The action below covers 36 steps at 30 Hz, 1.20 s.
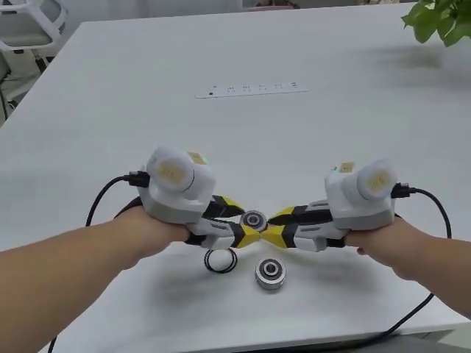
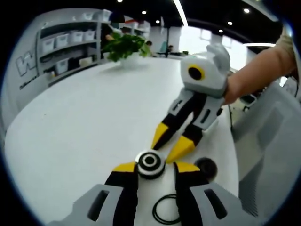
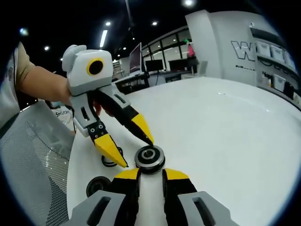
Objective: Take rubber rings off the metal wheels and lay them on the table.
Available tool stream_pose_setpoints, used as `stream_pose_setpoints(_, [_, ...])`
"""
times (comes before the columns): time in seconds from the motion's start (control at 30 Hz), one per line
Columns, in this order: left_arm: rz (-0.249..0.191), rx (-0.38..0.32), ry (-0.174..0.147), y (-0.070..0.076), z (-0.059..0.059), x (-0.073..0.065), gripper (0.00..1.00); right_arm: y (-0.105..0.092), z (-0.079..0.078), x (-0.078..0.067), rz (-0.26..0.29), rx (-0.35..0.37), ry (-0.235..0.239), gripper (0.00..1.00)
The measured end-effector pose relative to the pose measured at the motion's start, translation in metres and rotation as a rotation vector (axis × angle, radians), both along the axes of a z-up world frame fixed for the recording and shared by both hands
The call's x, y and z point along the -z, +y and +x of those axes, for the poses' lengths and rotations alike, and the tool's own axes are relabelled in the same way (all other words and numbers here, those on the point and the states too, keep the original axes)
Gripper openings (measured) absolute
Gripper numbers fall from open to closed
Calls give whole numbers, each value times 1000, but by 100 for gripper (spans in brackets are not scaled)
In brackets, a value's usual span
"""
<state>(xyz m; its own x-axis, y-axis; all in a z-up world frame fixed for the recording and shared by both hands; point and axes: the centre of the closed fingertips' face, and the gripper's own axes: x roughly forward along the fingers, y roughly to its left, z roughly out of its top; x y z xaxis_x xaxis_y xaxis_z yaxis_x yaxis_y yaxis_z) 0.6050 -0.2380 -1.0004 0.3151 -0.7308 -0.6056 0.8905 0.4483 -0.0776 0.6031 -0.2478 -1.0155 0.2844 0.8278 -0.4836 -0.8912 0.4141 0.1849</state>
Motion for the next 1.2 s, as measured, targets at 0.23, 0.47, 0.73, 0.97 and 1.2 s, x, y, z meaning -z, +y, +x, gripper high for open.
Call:
stream_pose_setpoints(0.23, [6,-13,-15,0,4,1,21,1,0,0,9,0,0,15])
stream_pose_setpoints(0.47, [22,-30,-38,0,8,2,14,1,-1,0,11,2,4,12])
stream_pose_setpoints(0.73, [35,-31,-57,0,9,2,14,-1,-2,1,15,23,21,2])
stream_pose_setpoints(0.97, [44,-40,-67,0,9,2,14,-4,0,1,29,60,54,0])
stream_pose_setpoints(1.2, [44,-41,-61,1,7,2,13,-4,-1,-1,66,95,113,0])
